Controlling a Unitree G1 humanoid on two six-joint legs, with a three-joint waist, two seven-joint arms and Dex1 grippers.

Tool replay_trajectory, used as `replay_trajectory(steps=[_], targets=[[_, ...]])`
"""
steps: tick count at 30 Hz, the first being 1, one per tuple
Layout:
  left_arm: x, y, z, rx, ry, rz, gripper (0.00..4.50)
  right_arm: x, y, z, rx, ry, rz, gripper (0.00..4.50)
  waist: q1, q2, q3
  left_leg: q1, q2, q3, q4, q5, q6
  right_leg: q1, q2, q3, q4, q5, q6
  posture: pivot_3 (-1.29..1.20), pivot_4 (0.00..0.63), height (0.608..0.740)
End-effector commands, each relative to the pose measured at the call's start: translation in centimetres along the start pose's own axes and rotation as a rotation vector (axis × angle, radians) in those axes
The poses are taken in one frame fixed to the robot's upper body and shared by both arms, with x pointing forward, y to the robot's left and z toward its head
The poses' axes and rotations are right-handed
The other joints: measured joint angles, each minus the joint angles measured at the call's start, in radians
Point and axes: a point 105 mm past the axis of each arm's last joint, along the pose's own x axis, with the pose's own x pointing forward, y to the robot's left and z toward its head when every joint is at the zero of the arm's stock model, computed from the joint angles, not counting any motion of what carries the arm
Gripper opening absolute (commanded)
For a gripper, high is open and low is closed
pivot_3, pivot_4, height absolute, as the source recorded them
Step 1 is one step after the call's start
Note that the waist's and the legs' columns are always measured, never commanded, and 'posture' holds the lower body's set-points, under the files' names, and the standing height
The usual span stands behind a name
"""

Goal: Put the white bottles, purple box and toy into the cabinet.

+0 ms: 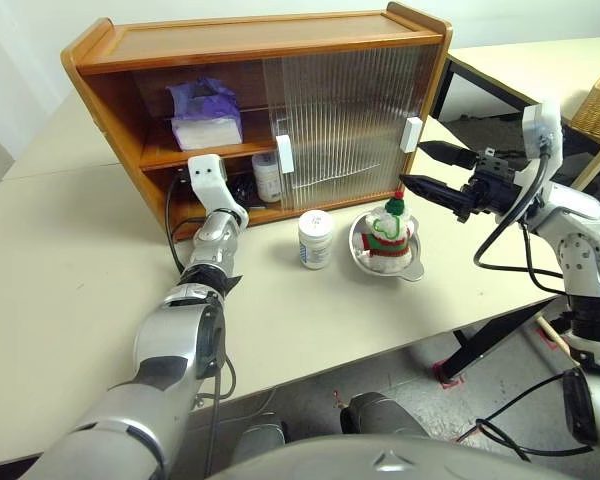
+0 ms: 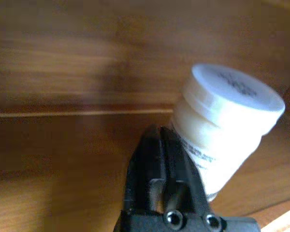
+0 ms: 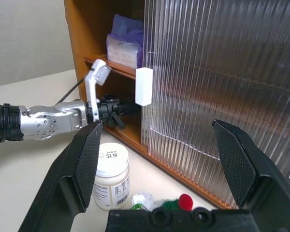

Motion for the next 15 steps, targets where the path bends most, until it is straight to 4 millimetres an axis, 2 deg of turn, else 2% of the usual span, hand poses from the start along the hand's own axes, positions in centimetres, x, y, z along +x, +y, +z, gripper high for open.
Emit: replay_trajectory(steps=[1,5,9,15], targets=[[-1.0,0.8,0.1,0.004,-0.057,-0.007,1.69,0.3,0.2,0.0,0.003,0.001,0.02,4.5,0.0,0.0,0.0,0.0,0.0,0.0,0.0,0.0,0.0,0.0,0.0,0.0,0.0,0.0,0.0,-0.21,0.0,0.74],[-2.5,1.2,0.0,0.001,-0.095,-0.028,3.06,0.5,0.1,0.0,0.005,0.0,0.031,4.5,0.002,0.0,0.0,-0.001,-0.001,0.0,0.0,0.0,0.0,0.0,0.0,0.0,0.0,0.0,0.0,-0.19,0.0,0.74],[-4.9,1.0,0.0,0.015,-0.11,-0.097,4.47,0.9,0.0,0.0,0.008,-0.001,0.047,4.5,0.009,0.0,0.0,-0.002,-0.001,0.0,0.0,0.0,0.0,-0.001,0.0,-0.001,0.0,-0.001,0.0,-0.17,0.0,0.74],[-8.4,-0.7,0.5,0.066,-0.088,-0.324,4.47,0.9,-0.1,0.0,0.009,-0.002,0.052,4.5,0.038,0.0,0.0,-0.002,-0.002,0.0,0.0,-0.001,-0.001,-0.002,0.0,-0.001,0.0,-0.001,-0.001,-0.15,0.0,0.74]])
